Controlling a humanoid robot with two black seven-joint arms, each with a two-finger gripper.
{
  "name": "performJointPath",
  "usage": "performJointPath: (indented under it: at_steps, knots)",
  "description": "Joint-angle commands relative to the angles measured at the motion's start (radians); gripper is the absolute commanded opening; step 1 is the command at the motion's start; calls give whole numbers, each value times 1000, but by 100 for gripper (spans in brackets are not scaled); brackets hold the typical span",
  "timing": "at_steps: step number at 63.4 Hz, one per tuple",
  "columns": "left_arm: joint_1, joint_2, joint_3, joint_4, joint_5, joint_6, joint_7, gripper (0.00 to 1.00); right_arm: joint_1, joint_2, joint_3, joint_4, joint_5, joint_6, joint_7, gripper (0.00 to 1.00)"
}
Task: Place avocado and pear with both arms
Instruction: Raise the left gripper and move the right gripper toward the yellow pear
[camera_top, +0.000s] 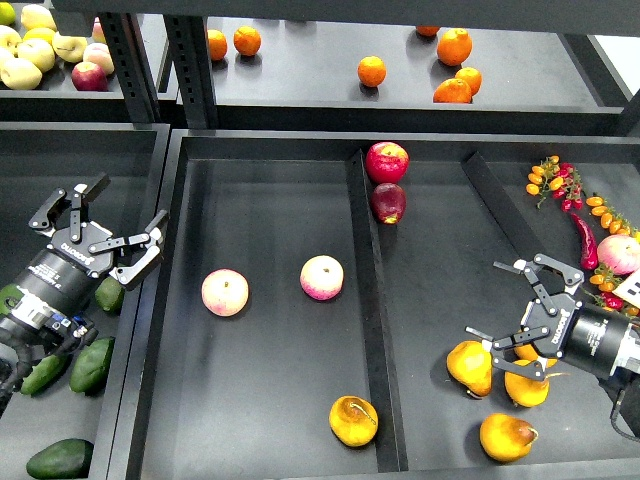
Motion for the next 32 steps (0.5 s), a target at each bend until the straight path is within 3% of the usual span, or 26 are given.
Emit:
performJointPath:
  at_steps: [1, 11, 32]
  knots:
    - [58, -41, -28, 1, 5, 0, 0, 99, 121, -4, -120, -5, -54, -10, 0, 100]
    - [112, -101, -70, -2, 5, 0, 0, 99, 245, 71, -255, -17, -162, -10, 0, 100]
    - [129, -121, -93, -8, 85, 0, 0, 99, 286, 270, -361, -166, -280, -40, 0, 100]
